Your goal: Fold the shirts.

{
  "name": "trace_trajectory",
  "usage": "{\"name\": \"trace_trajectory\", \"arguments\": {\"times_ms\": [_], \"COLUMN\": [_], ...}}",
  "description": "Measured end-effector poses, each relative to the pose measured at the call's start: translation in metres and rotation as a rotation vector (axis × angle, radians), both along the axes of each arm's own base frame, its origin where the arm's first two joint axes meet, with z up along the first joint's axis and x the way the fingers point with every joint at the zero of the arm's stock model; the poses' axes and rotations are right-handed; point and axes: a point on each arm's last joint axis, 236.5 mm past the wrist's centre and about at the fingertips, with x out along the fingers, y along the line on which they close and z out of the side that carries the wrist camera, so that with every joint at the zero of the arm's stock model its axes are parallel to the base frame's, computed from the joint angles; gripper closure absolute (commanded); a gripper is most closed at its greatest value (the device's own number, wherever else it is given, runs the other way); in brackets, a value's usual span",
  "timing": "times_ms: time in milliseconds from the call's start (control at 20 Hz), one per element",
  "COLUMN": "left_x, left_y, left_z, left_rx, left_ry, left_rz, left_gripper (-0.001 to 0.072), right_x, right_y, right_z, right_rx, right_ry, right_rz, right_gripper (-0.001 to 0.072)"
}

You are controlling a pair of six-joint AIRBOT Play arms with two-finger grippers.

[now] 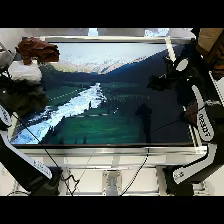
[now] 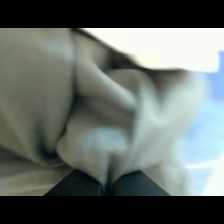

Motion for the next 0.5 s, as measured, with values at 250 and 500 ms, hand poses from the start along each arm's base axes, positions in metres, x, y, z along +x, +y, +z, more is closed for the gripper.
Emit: {"name": "trace_trajectory", "arguments": {"times_ms": [250, 500], "left_x": [0.036, 0.001], "left_y": [-0.128, -0.307], "left_z": [0.141, 0.292], "left_rx": [-0.321, -0.571], "left_ry": [-0.363, -0.637], "left_rz": [-0.243, -0.612], "left_gripper": [0.0698, 0.0698], "right_x": [0.024, 0.050], "right_y": [0.038, 0.076], "right_z": [0.028, 0.081], "right_rx": [0.169, 0.394], "right_ry": [-0.136, -0.320], "right_rz": [0.025, 0.042], "right_gripper": [0.0344, 0.0344]}}
